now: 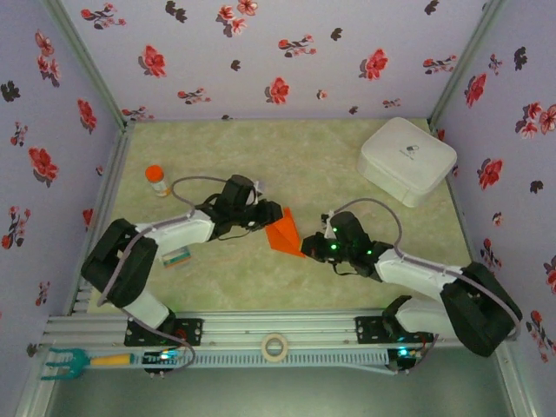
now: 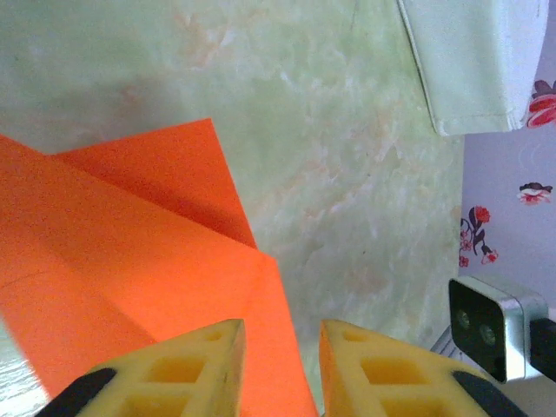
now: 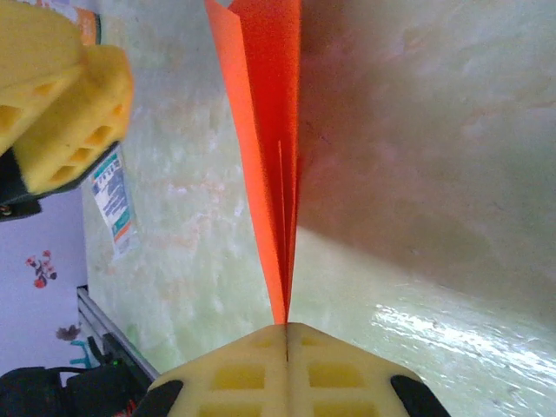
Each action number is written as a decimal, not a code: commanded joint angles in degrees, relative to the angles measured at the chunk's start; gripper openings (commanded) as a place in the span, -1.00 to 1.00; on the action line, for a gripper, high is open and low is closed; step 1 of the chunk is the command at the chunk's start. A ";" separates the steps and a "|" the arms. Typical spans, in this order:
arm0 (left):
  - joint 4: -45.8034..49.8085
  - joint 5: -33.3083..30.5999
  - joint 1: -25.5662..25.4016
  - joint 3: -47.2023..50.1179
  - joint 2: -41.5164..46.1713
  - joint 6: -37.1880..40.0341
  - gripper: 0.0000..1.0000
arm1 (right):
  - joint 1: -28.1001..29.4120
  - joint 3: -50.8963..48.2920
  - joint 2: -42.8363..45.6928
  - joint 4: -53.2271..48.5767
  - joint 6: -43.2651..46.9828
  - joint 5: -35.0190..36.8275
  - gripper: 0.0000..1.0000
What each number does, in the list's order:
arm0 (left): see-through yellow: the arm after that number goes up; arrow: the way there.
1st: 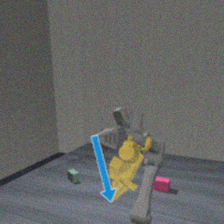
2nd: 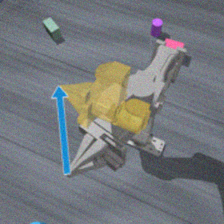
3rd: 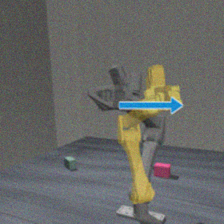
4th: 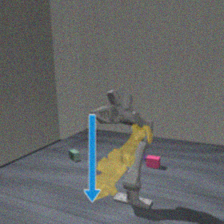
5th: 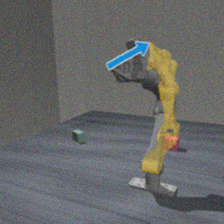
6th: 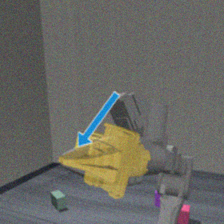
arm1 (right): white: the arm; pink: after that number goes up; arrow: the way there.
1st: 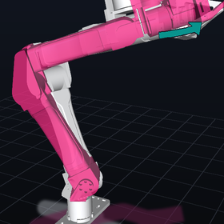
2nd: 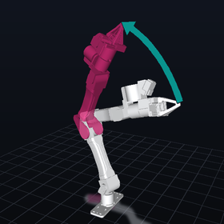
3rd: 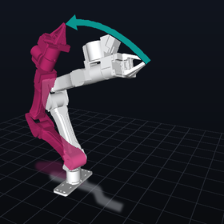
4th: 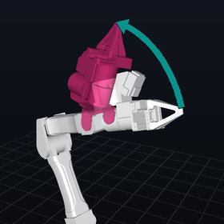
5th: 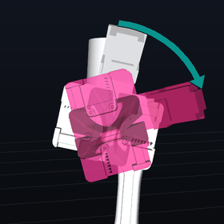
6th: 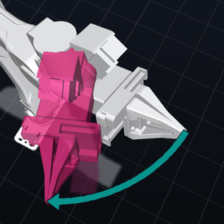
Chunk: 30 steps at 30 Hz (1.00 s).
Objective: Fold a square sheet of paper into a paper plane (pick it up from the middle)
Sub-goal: Turn over the paper at the center of the table.
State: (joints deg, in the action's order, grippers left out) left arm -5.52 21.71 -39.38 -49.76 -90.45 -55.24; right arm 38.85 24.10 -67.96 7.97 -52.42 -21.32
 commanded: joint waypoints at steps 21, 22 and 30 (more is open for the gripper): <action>16.50 -24.37 3.53 8.86 23.13 1.55 -0.27 | 22.65 33.47 -11.95 -58.22 21.89 73.21 -0.94; 17.02 -24.93 3.91 9.29 23.97 1.29 -0.27 | 23.96 34.14 -14.28 -58.22 22.37 73.93 -0.94; 19.17 -27.32 7.79 13.85 31.29 -1.12 -0.20 | 34.33 38.39 -29.68 -50.99 32.02 61.79 -0.85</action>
State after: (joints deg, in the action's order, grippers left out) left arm 11.14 -3.01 -32.73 -37.23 -61.43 -55.18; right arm 71.02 59.90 -95.46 -44.62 -24.80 44.82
